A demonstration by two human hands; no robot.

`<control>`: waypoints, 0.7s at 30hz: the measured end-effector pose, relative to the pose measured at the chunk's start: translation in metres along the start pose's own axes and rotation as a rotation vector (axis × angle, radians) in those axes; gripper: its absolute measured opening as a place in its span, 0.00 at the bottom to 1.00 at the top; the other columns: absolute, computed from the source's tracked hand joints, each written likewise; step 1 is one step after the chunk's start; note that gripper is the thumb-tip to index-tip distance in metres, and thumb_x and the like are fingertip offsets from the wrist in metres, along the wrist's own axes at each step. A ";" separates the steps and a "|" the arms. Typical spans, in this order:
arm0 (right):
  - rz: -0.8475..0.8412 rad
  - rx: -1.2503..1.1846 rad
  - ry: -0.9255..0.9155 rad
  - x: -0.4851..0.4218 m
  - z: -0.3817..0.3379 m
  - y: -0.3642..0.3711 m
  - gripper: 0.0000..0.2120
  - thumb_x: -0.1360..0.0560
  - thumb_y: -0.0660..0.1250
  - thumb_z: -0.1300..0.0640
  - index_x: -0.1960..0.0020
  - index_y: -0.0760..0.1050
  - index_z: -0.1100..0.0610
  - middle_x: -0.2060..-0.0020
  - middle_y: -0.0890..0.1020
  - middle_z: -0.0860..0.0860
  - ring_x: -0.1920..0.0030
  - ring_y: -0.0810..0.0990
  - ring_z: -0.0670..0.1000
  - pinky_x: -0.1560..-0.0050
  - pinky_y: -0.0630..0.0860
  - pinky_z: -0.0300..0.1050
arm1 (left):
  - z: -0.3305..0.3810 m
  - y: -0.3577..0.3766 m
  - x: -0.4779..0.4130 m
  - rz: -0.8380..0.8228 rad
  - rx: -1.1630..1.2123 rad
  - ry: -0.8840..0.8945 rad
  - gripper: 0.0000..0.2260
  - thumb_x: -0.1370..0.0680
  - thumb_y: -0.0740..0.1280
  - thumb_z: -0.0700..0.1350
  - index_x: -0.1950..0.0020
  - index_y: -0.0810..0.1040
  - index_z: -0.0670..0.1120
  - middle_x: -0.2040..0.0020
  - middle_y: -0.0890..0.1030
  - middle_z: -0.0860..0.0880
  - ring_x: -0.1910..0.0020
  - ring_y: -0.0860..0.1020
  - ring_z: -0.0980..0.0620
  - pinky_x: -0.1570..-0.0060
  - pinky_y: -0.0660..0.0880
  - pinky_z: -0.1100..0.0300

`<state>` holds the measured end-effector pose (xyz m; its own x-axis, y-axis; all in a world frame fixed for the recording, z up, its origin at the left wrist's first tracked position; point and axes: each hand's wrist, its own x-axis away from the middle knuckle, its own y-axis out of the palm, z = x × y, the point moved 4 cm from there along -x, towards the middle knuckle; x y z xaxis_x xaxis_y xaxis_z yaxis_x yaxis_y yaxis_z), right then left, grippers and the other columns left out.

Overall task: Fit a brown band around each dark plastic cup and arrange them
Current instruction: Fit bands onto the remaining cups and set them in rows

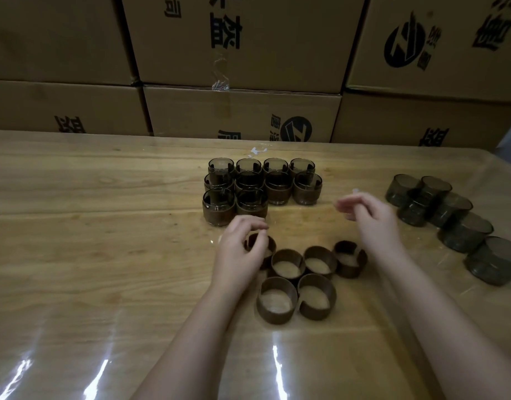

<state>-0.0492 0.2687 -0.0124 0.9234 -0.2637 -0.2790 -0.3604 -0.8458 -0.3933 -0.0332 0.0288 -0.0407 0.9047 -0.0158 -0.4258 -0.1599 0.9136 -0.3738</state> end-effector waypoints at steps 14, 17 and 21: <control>-0.069 -0.101 0.111 0.037 0.039 0.006 0.12 0.18 0.58 0.58 0.51 0.76 0.43 0.53 0.82 0.40 0.51 0.79 0.36 0.51 0.72 0.33 | 0.002 0.019 0.004 -0.239 -0.099 0.075 0.07 0.21 0.67 0.44 0.51 0.84 0.53 0.49 0.83 0.58 0.38 0.74 0.59 0.33 0.64 0.45; 0.081 -0.035 0.109 0.030 0.053 -0.016 0.10 0.19 0.59 0.56 0.47 0.74 0.42 0.46 0.78 0.41 0.46 0.77 0.41 0.50 0.72 0.36 | 0.001 0.020 0.004 -0.240 -0.101 0.070 0.07 0.21 0.66 0.46 0.51 0.84 0.53 0.49 0.83 0.58 0.38 0.74 0.59 0.33 0.65 0.44; 0.327 0.232 0.120 0.008 0.068 -0.056 0.15 0.20 0.60 0.60 0.35 0.73 0.47 0.31 0.68 0.46 0.43 0.71 0.43 0.49 0.66 0.33 | 0.000 0.018 0.004 -0.226 -0.021 0.025 0.08 0.21 0.66 0.44 0.53 0.84 0.54 0.53 0.83 0.60 0.42 0.75 0.64 0.36 0.70 0.50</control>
<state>-0.0311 0.3451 -0.0518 0.7595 -0.5648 -0.3229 -0.6444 -0.5852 -0.4922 -0.0323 0.0453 -0.0489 0.9085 -0.2293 -0.3493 0.0374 0.8771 -0.4788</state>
